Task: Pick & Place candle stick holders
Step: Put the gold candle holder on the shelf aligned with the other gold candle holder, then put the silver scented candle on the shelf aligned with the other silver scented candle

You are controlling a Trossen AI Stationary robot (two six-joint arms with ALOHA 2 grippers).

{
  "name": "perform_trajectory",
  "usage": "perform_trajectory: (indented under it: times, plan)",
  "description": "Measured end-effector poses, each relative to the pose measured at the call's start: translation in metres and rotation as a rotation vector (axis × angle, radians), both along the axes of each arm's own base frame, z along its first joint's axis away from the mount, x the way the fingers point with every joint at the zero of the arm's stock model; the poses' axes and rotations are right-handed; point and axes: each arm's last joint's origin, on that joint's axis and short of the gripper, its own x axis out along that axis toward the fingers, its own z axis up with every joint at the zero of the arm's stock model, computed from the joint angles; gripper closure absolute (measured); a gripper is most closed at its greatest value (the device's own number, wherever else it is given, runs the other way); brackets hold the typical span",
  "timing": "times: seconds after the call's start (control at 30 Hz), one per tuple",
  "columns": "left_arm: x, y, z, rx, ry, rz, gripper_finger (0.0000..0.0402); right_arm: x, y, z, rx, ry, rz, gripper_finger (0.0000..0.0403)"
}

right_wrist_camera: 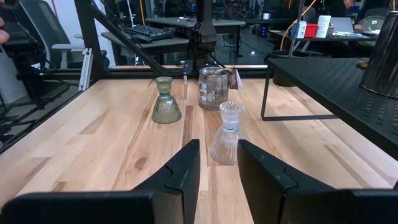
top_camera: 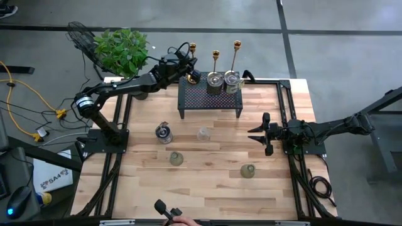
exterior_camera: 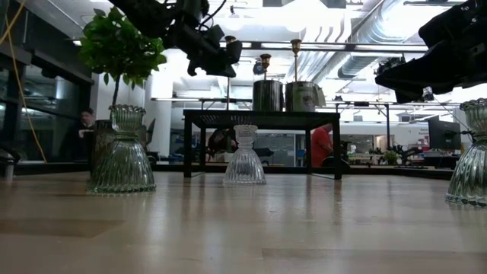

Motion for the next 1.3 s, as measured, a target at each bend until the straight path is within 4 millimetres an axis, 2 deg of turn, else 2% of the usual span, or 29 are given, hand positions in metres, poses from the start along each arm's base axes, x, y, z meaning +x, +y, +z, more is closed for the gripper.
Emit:
perform_trajectory:
  times: [0.5,0.83,0.93,1.03,1.3]
  plan:
    - [0.0,0.0,-0.001,0.014,0.029,-0.002,0.0304,0.0,0.0,0.0,0.0,0.0,0.0,0.0304]
    - [0.0,-0.001,0.0,0.03,0.043,-0.021,0.0176,0.0,0.0,0.0,0.0,0.0,0.0,0.0304]
    - [-0.001,-0.002,0.003,0.038,0.043,-0.028,0.0149,0.0,0.0,0.0,0.0,0.0,0.0,0.0304]
    - [-0.002,-0.003,0.003,0.033,0.048,-0.041,0.0137,0.0,0.0,0.0,0.0,0.0,0.0,0.0304]
    - [-0.007,-0.013,0.009,0.017,0.089,-0.091,0.0137,0.0,0.0,0.0,0.0,0.0,0.0,0.0304]
